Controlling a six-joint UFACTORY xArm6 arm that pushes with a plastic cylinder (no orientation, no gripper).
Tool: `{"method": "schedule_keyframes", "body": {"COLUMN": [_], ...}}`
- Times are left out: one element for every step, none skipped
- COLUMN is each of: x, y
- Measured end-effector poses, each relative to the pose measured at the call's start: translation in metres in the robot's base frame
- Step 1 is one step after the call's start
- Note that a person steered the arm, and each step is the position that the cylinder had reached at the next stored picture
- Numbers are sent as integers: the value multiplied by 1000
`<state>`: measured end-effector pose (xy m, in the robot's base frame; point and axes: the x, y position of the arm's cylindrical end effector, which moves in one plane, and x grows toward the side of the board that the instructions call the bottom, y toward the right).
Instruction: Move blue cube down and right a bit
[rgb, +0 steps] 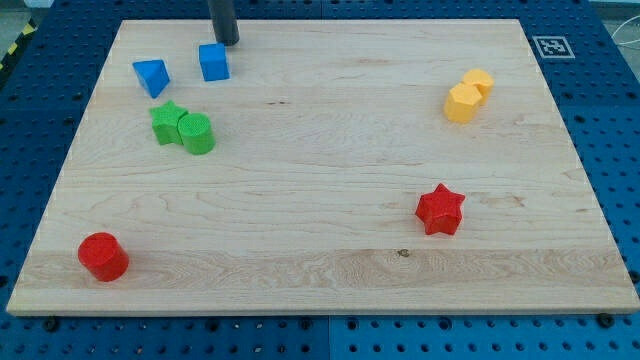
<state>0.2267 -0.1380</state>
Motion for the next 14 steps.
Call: {"method": "schedule_keyframes", "body": {"x": [0, 0, 0, 0, 4, 19, 30, 42, 60, 79, 91, 99, 97, 97], "y": [-4, -18, -37, -58, -67, -62, -49, -33, -20, -18, -17, -11, 0, 6]}}
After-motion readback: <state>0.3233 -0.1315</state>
